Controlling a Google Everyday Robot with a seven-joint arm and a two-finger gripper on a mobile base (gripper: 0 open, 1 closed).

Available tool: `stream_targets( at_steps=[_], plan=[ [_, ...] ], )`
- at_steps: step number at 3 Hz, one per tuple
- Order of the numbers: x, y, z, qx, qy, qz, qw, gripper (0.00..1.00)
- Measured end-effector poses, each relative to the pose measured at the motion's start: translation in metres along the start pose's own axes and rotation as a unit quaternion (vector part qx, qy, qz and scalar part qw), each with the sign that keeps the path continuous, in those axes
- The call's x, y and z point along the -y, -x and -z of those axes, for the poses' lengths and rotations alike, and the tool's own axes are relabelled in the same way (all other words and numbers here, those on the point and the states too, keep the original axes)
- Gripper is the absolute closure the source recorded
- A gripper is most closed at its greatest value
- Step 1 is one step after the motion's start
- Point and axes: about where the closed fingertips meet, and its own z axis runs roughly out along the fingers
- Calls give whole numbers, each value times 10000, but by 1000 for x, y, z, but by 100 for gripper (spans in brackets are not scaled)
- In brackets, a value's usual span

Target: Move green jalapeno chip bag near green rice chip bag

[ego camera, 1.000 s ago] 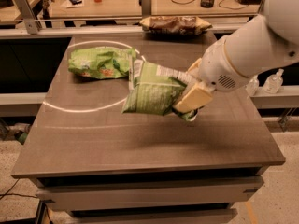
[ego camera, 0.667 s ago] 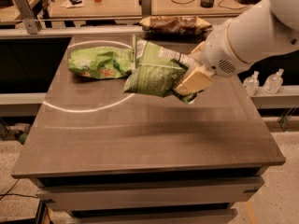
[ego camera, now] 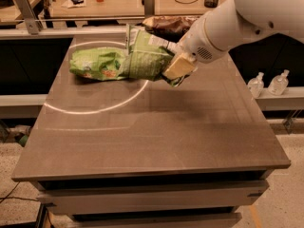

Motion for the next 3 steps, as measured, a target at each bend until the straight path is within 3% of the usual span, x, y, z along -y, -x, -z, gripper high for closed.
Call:
stream_targets(
  at_steps=[1, 2, 3],
  plan=[
    [9, 14, -26, 122, -299, -112, 9994, 100],
    [14, 20, -62, 259, -364, -453, 9980, 100],
    [17, 17, -102, 150, -147, -572, 9981, 100]
  ],
)
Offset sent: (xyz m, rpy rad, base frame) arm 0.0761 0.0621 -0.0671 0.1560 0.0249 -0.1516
